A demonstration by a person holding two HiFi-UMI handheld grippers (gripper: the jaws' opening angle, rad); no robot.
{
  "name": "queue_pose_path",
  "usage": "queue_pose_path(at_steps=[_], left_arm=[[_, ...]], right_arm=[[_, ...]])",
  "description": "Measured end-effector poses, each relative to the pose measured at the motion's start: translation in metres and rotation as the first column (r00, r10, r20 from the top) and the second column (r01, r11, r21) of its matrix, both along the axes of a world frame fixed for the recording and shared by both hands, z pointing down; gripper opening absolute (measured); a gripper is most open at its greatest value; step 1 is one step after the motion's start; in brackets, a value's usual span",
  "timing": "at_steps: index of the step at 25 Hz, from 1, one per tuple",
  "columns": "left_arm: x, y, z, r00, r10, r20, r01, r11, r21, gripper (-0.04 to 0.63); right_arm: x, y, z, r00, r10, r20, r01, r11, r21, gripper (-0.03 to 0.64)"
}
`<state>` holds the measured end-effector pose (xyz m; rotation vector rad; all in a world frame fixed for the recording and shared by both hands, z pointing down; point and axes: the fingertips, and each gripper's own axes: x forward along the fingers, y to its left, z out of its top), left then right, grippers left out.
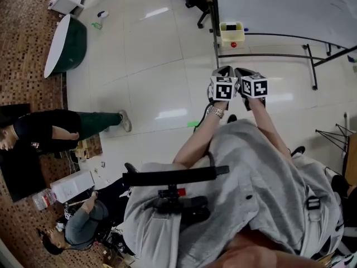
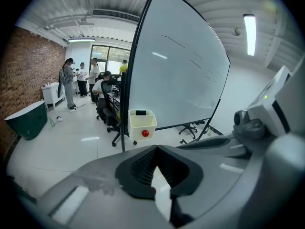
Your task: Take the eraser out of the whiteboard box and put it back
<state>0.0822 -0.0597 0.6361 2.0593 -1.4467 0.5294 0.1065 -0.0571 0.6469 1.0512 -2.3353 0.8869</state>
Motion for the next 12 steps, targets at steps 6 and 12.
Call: queue_pose_path(at_steps=[6,12], left_arm=[[-0.024,0.001,-0.006,0.999,-0.04,-0.009,0.04,0.999,0.014,0.003],[-0.045,0.001,-0.007,0.998,-0.06,-0.012,0.06,0.998,0.017,0.003]], right_arm=[[-0.03,0.002,-0.007,0.998,-0.058,0.005,0.058,0.998,0.023,0.003],[-0.05,0.005,-0.007,0.997,-0.07,0.013,0.07,0.998,0.01,0.003]])
